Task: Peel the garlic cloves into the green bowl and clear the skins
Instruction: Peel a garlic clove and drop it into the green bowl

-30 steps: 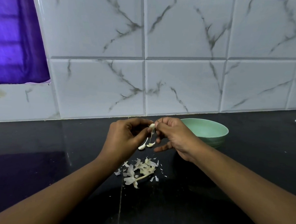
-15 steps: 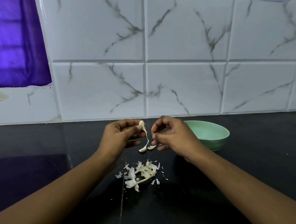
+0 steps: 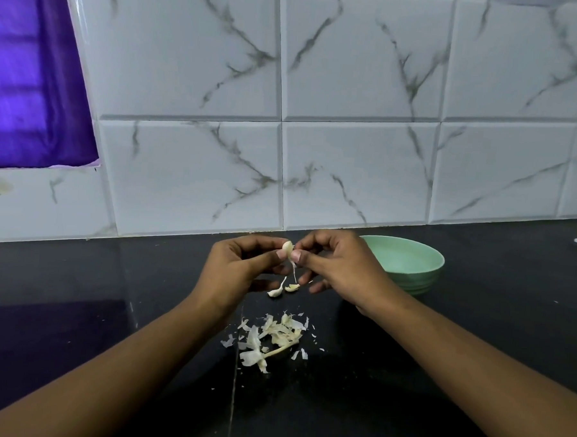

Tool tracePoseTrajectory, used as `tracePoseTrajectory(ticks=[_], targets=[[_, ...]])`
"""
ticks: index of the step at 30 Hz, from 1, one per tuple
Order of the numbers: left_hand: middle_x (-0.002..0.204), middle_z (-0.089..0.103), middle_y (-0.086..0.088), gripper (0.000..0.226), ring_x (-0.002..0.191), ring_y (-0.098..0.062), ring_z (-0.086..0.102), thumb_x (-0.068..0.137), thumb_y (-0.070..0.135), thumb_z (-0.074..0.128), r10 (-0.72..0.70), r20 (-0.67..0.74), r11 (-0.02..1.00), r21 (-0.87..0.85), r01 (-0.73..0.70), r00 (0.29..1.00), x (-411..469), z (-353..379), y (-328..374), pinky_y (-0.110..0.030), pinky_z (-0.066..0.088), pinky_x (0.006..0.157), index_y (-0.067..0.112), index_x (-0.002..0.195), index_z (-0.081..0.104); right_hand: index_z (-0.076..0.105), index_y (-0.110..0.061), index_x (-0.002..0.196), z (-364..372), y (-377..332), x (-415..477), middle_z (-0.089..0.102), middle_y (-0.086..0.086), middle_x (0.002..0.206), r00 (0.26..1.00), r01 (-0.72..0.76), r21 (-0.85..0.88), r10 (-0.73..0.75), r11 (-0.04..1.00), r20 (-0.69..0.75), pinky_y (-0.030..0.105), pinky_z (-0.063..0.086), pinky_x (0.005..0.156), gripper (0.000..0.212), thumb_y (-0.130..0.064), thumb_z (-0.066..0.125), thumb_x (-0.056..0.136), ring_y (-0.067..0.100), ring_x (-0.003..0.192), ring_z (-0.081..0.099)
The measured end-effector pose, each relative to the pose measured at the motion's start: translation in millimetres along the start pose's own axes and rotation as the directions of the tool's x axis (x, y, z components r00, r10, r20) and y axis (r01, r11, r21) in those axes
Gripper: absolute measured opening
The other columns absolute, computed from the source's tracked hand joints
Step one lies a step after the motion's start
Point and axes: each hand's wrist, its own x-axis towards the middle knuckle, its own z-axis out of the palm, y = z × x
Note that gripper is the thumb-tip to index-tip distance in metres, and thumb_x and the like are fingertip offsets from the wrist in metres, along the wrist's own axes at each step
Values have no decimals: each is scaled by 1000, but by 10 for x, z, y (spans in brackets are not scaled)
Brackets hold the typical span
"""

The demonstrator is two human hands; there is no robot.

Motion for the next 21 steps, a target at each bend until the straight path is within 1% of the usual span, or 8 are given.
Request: tracePoseTrajectory(ticks=[3,5,8,11,15,17,21], targets=[[76,73,-11,12,69,-14,67,79,12,72,58,4,991,118,-58,998,5,-8,-10,-25,55,62,12,91,75,67,-18,74,-16,-14,-4,68,3,70,1000,14,6,-14,1000,-22,25,50,48,9,-15,71,81,14,54,65],[76,73,-11,12,69,-15,69,79,14,73,94,6,982,162,-94,996,-2,-5,-8,-25,56,63,13,91,76,68,-16,74,-19,-19,-5,68,5,69,999,23,14,-22,1000,-23,23,48,47,8,-13,72,81,14,54,65],[75,74,-9,12,70,-17,71,76,18,75,142,10,967,214,-141,990,-10,6,-1,-28,57,65,16,87,76,68,-14,72,-15,-18,-5,68,5,66,999,21,20,-20,1000,-34,21,47,46,9,-10,72,79,15,53,66],[74,74,-8,14,72,-20,72,72,25,75,173,23,955,242,-173,985,-26,22,6,-33,59,69,20,84,77,68,-12,69,-25,-18,9,67,5,62,998,23,-25,-24,999,-55,19,46,45,12,-8,71,80,13,52,65],[74,74,-7,11,76,-26,72,75,21,76,197,24,938,287,-195,980,-25,8,-11,-38,60,72,18,86,77,68,-11,69,-40,-13,17,68,3,60,999,16,-43,-18,999,-38,19,47,47,11,-9,71,79,15,55,67],[74,75,-3,17,75,-24,72,74,27,76,222,37,917,332,-221,974,-30,-4,-8,-38,60,72,19,88,77,68,-9,70,-37,-15,12,67,1,57,998,31,-75,-34,997,-49,22,49,48,9,-9,71,79,13,53,65],[72,75,4,20,70,-14,72,72,33,75,260,55,884,389,-261,964,-57,7,8,-31,59,68,21,89,77,67,-10,67,-23,-15,-11,62,-2,51,993,42,-150,-57,988,-101,29,55,52,12,-13,74,75,8,45,59]])
